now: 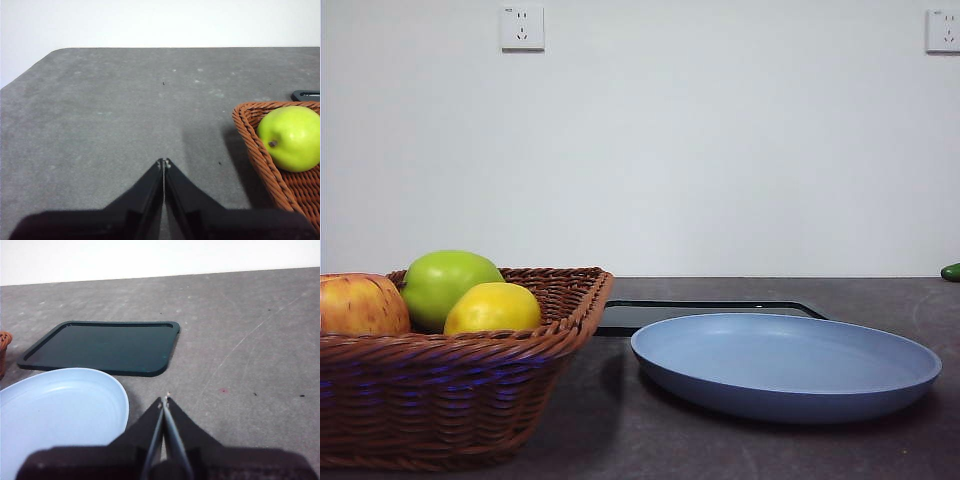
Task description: Take the lemon from the basket,put the lemon in the plate,hand out the plate
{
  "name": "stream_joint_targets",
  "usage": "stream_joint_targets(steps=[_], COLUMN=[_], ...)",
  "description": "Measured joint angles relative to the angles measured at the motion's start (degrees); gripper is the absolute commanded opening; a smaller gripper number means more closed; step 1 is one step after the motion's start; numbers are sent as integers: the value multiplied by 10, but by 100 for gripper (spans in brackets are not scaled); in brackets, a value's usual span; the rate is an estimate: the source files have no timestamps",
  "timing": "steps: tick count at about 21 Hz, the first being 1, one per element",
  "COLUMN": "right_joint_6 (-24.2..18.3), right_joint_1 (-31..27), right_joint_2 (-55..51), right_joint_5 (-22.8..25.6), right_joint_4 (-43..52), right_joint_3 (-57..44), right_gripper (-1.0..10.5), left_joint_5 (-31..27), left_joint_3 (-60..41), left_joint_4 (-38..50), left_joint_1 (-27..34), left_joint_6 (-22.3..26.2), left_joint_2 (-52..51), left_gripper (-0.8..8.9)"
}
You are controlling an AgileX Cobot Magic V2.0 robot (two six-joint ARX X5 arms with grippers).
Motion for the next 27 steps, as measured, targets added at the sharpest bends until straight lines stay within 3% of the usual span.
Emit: stream_joint_targets(steps=[4, 7, 14, 18, 23, 27], right_joint_6=[8, 46, 196, 262, 294, 304], right_joint_1=[0, 0, 0, 0, 0, 0], right_joint_2=[0, 0, 0, 0, 0, 9], right_joint_5=[0, 0, -7, -27, -49, -48], right_joint_4=[0, 0, 3, 5, -6, -38], right_joint_3=[0, 0, 0, 0, 6, 48], right_gripper=[3, 3, 3, 3, 3, 3], left_joint_5=[8, 45, 186, 237, 249, 226], left_joint_3=[0, 0, 0, 0, 17, 79], left_joint_4=[0, 2, 8, 12, -10, -47], left_joint_1=[0, 0, 0, 0, 0, 0], left_joint_6=[-7, -37, -121, -173, -232, -245], left_joint_2=[0, 0, 0, 0, 0, 7], left_gripper=[9, 9, 8, 7, 7, 7])
